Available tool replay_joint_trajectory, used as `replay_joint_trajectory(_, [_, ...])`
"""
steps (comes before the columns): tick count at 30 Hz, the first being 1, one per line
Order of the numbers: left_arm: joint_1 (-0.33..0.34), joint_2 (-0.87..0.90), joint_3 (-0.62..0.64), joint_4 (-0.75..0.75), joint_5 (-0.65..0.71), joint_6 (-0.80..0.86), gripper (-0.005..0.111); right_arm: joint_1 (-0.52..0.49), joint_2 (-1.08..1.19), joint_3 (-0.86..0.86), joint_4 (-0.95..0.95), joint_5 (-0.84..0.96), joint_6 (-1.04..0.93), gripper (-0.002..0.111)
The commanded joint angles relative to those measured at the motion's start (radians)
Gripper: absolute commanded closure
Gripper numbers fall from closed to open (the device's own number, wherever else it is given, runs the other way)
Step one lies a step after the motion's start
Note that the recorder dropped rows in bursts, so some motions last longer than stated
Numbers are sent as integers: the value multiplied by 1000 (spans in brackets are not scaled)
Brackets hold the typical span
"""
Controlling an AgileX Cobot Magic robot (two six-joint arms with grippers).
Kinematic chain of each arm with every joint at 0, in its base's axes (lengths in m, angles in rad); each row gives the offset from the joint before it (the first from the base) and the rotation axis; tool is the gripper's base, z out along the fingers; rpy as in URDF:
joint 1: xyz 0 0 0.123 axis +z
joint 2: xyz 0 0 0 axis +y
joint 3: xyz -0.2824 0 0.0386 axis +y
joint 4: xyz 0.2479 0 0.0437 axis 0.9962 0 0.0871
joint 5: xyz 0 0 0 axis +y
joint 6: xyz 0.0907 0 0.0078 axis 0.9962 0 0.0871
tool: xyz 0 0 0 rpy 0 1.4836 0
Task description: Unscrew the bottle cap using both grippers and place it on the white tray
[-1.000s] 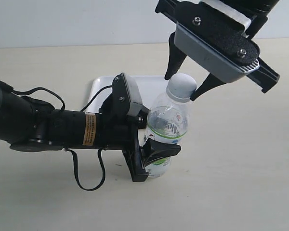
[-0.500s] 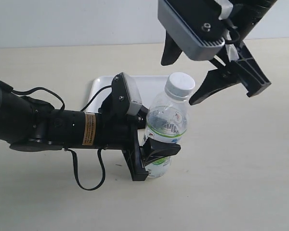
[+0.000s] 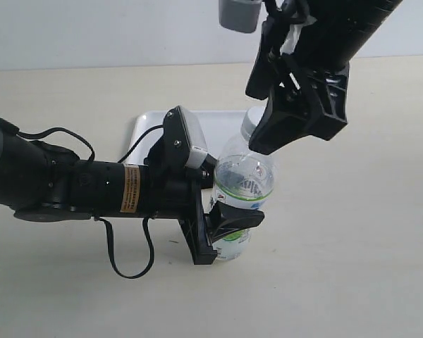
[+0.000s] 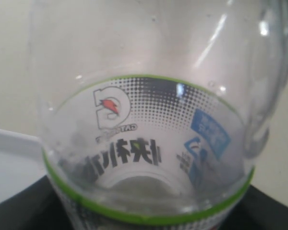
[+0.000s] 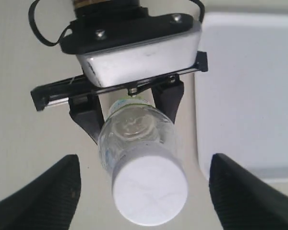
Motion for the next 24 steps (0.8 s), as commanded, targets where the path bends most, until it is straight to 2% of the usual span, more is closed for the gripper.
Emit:
replay_joint_trajectory(1, [3,-5,8,2,9,-8,107,1,-3,-7,13,-3,211,37])
replay_joint_trajectory(13, [3,-5,8,2,4,-3,107,1,-3,-7,8,-3,613,37])
replay_joint_trajectory(24, [3,-5,8,2,2,-3,107,1,-3,-7,-32,-3,658,37])
